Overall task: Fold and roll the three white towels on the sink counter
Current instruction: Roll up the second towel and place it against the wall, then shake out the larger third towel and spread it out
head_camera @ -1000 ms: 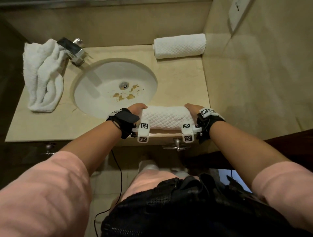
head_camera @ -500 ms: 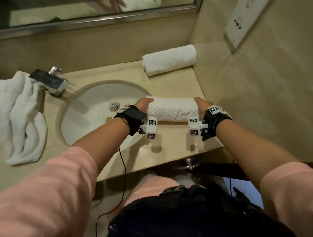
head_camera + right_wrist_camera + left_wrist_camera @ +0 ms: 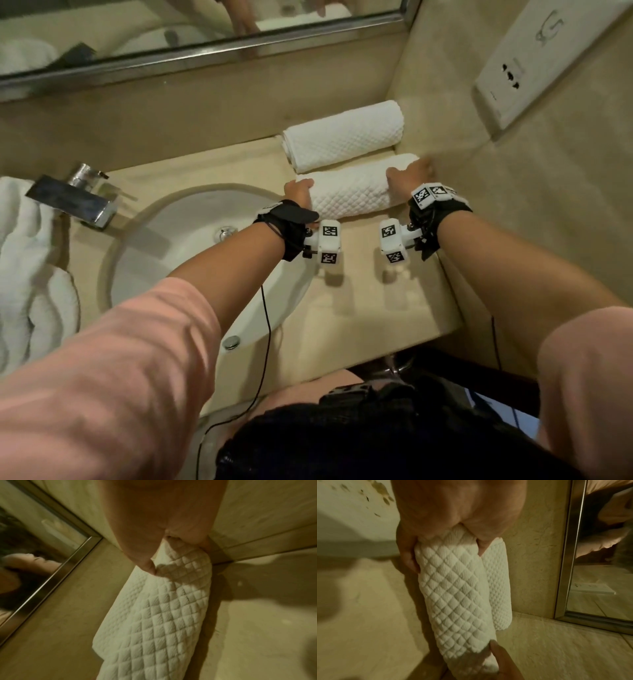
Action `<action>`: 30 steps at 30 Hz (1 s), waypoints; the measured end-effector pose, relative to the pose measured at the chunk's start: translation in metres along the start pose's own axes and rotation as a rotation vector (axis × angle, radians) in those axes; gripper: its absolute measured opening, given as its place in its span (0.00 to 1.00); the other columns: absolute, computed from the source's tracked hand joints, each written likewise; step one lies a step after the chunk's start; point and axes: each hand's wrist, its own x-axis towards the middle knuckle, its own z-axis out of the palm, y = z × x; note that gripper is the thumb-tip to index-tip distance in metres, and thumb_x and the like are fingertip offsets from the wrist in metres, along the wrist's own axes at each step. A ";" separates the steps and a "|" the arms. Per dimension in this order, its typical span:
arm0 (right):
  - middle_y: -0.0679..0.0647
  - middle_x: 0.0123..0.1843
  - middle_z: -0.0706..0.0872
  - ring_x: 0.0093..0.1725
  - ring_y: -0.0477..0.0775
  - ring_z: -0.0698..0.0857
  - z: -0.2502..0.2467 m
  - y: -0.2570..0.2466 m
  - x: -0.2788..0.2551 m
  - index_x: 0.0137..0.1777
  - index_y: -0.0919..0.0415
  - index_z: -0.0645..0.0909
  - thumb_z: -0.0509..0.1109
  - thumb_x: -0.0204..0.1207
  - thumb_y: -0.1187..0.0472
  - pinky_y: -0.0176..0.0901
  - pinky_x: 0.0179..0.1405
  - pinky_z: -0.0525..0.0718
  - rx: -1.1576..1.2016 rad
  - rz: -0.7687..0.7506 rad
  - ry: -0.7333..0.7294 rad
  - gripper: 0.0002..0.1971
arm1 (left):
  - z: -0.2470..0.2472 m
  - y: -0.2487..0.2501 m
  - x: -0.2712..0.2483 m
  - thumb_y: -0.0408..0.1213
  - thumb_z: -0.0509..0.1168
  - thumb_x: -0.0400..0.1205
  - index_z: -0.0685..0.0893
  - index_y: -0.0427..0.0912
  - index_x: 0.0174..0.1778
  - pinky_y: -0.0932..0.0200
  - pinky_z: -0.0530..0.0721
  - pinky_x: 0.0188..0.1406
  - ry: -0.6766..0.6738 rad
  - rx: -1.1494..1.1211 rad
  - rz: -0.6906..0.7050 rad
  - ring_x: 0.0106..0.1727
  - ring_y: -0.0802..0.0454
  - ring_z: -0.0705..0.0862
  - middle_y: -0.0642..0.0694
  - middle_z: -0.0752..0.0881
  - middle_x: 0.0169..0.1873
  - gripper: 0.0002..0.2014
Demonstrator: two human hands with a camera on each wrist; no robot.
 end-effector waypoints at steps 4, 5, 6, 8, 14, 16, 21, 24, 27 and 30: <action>0.66 0.80 0.57 0.78 0.68 0.62 0.009 -0.012 -0.001 0.78 0.67 0.56 0.64 0.79 0.59 0.57 0.75 0.66 -0.137 -0.104 0.063 0.31 | 0.009 0.000 0.002 0.45 0.71 0.55 0.76 0.39 0.66 0.32 0.82 0.55 0.109 -0.039 0.017 0.55 0.36 0.85 0.39 0.83 0.62 0.40; 0.65 0.80 0.56 0.78 0.68 0.61 0.014 -0.012 -0.001 0.78 0.66 0.58 0.63 0.79 0.61 0.57 0.76 0.65 -0.182 -0.143 0.090 0.29 | 0.010 0.001 -0.002 0.44 0.71 0.58 0.75 0.38 0.68 0.33 0.82 0.57 0.117 -0.025 0.023 0.56 0.38 0.85 0.41 0.83 0.62 0.39; 0.64 0.81 0.55 0.79 0.68 0.58 0.019 -0.013 -0.002 0.77 0.66 0.59 0.62 0.79 0.62 0.58 0.78 0.62 -0.230 -0.192 0.104 0.28 | 0.012 0.003 -0.011 0.42 0.69 0.62 0.74 0.37 0.69 0.33 0.81 0.58 0.113 -0.023 0.033 0.56 0.39 0.84 0.41 0.82 0.60 0.36; 0.62 0.84 0.50 0.84 0.64 0.48 0.031 -0.015 -0.002 0.79 0.66 0.58 0.59 0.80 0.64 0.61 0.81 0.51 -0.336 -0.258 0.079 0.28 | 0.017 0.009 -0.018 0.38 0.67 0.62 0.73 0.38 0.69 0.28 0.80 0.56 0.140 -0.079 0.024 0.55 0.34 0.85 0.37 0.83 0.59 0.35; 0.58 0.86 0.46 0.85 0.57 0.40 0.042 -0.023 0.003 0.81 0.60 0.57 0.52 0.80 0.65 0.72 0.79 0.42 -0.502 -0.321 -0.014 0.28 | 0.020 0.001 0.012 0.43 0.67 0.61 0.69 0.44 0.73 0.26 0.79 0.56 0.165 -0.065 -0.027 0.56 0.30 0.83 0.36 0.79 0.65 0.40; 0.58 0.86 0.46 0.85 0.56 0.41 0.039 -0.022 0.003 0.81 0.58 0.57 0.52 0.81 0.63 0.72 0.79 0.43 -0.540 -0.339 -0.040 0.27 | 0.022 0.019 -0.028 0.41 0.66 0.69 0.67 0.40 0.72 0.29 0.79 0.59 0.147 -0.024 -0.003 0.58 0.32 0.82 0.36 0.78 0.63 0.34; 0.59 0.85 0.46 0.85 0.57 0.44 0.026 -0.020 0.001 0.82 0.57 0.55 0.53 0.82 0.62 0.73 0.78 0.51 -0.654 -0.386 -0.111 0.28 | 0.008 0.037 -0.048 0.53 0.66 0.71 0.70 0.38 0.75 0.43 0.79 0.60 -0.038 0.152 -0.050 0.62 0.44 0.81 0.47 0.79 0.62 0.38; 0.63 0.82 0.54 0.82 0.62 0.54 0.011 -0.019 0.003 0.78 0.59 0.59 0.56 0.80 0.61 0.71 0.75 0.63 -0.687 -0.425 -0.181 0.26 | 0.004 0.046 -0.079 0.46 0.71 0.64 0.62 0.37 0.77 0.41 0.83 0.61 0.098 0.083 -0.002 0.61 0.39 0.82 0.41 0.77 0.67 0.45; 0.65 0.73 0.72 0.72 0.65 0.71 0.000 -0.021 -0.002 0.71 0.62 0.69 0.60 0.79 0.59 0.65 0.67 0.75 -0.610 -0.485 -0.131 0.21 | -0.003 0.053 -0.105 0.45 0.69 0.63 0.55 0.35 0.79 0.43 0.80 0.67 0.206 0.192 0.092 0.68 0.38 0.77 0.38 0.71 0.73 0.49; 0.64 0.68 0.78 0.67 0.66 0.78 -0.004 -0.020 -0.013 0.69 0.64 0.73 0.60 0.78 0.65 0.59 0.66 0.78 -0.486 -0.569 -0.083 0.19 | -0.019 0.052 -0.101 0.51 0.71 0.58 0.63 0.35 0.78 0.43 0.80 0.65 0.235 0.304 0.096 0.66 0.38 0.78 0.38 0.75 0.72 0.52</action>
